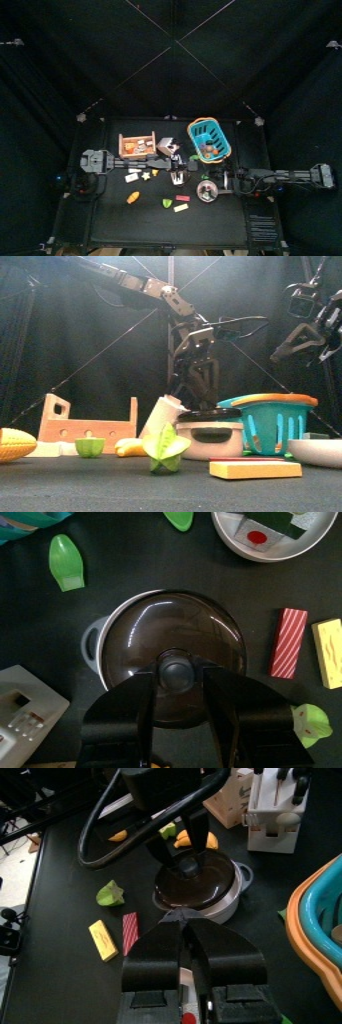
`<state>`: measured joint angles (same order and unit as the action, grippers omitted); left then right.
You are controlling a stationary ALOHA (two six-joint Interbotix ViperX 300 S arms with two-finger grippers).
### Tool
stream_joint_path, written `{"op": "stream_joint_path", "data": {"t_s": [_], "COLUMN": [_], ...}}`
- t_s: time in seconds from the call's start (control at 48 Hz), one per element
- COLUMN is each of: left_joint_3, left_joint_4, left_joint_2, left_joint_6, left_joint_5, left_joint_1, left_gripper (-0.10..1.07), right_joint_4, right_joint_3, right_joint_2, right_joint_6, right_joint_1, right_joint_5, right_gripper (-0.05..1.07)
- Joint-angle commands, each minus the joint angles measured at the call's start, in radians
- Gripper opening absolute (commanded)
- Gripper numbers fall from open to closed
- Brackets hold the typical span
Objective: Place pot lid on pot
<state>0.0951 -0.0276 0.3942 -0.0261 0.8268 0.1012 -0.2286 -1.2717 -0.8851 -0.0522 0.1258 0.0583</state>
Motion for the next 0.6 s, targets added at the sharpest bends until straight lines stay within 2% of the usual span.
{"op": "stream_joint_path", "data": {"t_s": [0.0, 0.583], "left_joint_3": [0.034, 0.037], "left_joint_4": [-0.003, -0.005], "left_joint_2": [-0.015, 0.003], "left_joint_6": [0.002, 0.0], "left_joint_5": [-0.005, -0.005], "left_joint_1": [0.011, 0.021], "left_gripper": [0.56, 0.56], "right_joint_4": [-0.002, -0.002], "right_joint_3": [0.009, 0.009], "right_joint_2": [0.006, 0.008], "right_joint_6": [0.002, 0.0], "right_joint_1": [0.003, 0.003], "right_joint_5": [0.003, 0.002], "right_gripper": [0.02, 0.02]}}
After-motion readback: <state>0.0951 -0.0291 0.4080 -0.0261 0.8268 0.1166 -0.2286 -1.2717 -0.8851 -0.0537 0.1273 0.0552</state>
